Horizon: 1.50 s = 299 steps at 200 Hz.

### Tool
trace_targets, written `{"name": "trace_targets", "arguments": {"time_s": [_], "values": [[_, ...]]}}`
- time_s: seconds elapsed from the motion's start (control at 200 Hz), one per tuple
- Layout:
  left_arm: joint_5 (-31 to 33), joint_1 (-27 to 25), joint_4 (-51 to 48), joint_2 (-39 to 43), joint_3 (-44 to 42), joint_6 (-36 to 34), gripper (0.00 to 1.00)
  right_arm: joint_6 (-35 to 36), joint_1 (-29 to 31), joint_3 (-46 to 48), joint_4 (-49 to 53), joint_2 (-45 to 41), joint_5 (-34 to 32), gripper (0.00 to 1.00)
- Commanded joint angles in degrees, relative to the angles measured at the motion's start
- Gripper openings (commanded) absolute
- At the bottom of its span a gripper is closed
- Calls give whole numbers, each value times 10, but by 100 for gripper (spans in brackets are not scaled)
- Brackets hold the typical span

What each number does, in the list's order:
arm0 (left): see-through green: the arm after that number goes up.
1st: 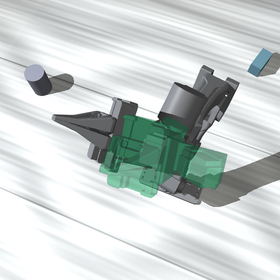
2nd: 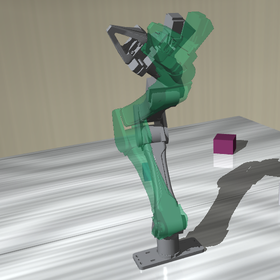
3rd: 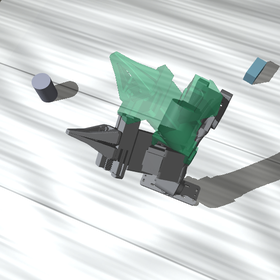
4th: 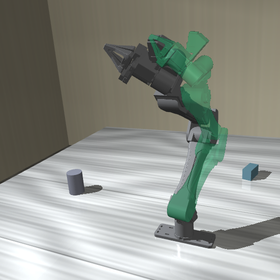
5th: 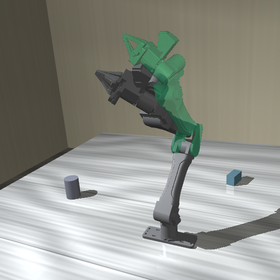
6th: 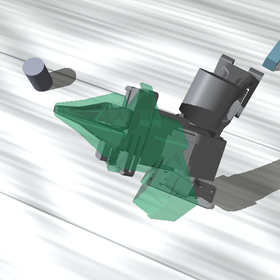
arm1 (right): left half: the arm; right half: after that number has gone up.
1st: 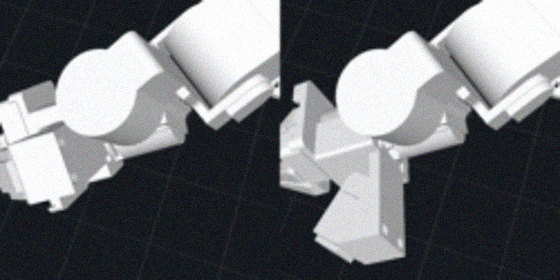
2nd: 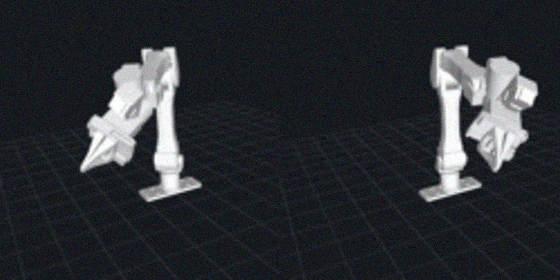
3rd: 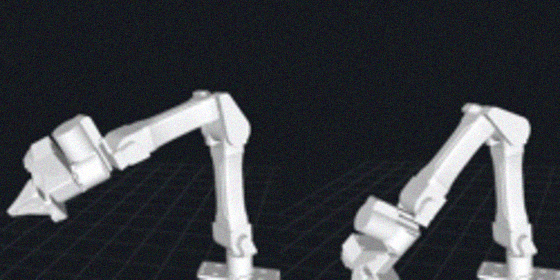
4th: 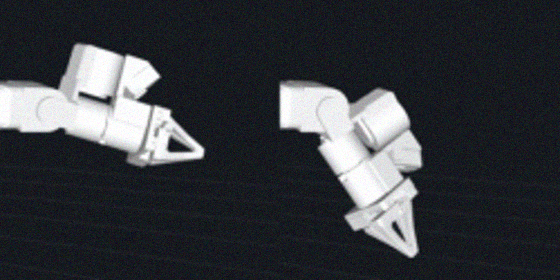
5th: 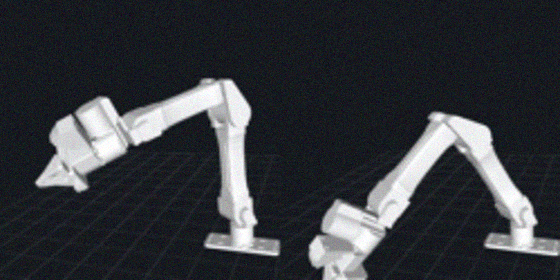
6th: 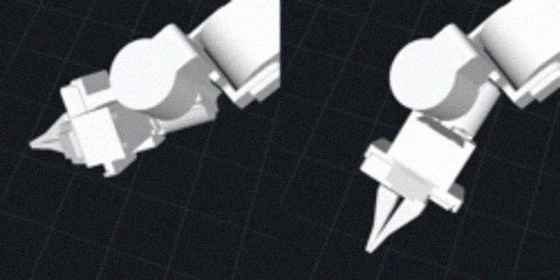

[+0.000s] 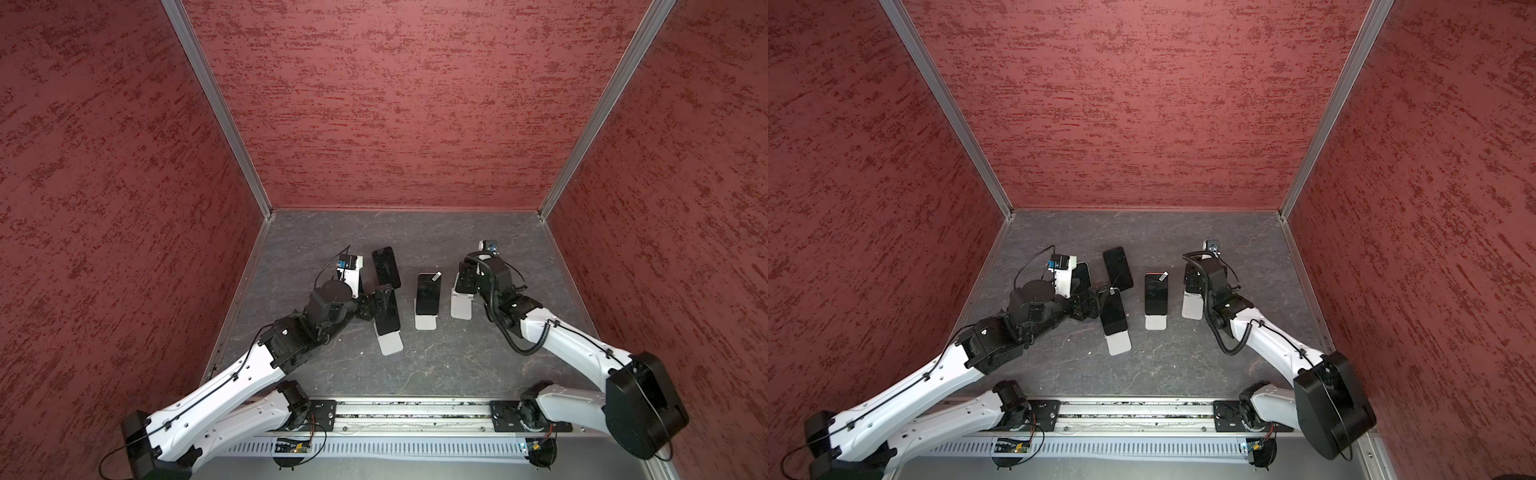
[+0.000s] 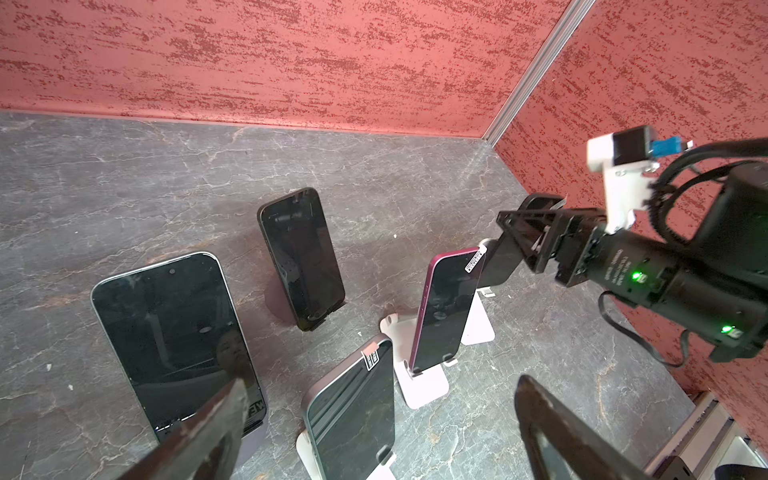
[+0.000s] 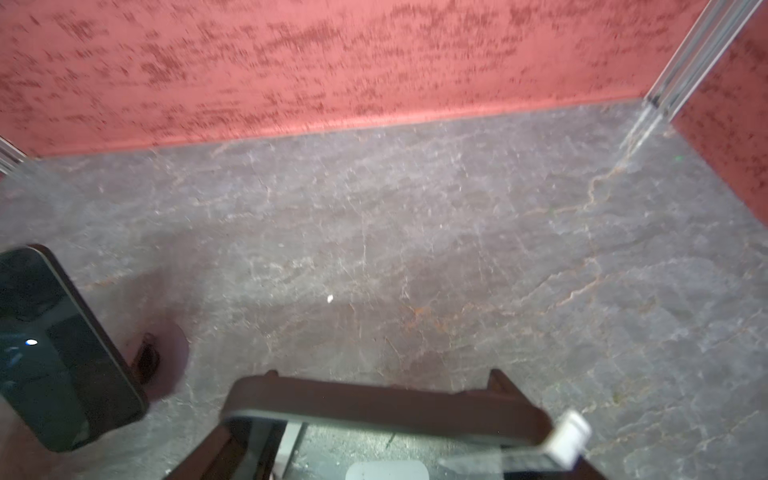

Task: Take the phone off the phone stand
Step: 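Carry the held phone with the right gripper toward the far corner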

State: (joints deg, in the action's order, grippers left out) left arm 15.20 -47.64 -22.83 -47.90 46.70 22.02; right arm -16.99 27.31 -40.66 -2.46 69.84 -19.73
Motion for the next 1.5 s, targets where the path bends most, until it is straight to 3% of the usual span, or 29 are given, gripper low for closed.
{"name": "trace_targets", "arguments": {"time_s": [0.0, 0.561, 0.842, 1.493], "values": [[-10, -3, 19, 5, -7, -14, 99, 12, 5, -36, 6, -32, -13, 54], [-31, -3, 46, -18, 0, -27, 99, 45, -9, -58, 89, -116, -68, 53], [-37, -4, 53, -29, 3, -30, 100, 45, -46, -28, 120, -157, -77, 53], [-29, -6, 53, -20, -3, -30, 100, 20, -184, 88, 7, -88, 46, 54]]}}
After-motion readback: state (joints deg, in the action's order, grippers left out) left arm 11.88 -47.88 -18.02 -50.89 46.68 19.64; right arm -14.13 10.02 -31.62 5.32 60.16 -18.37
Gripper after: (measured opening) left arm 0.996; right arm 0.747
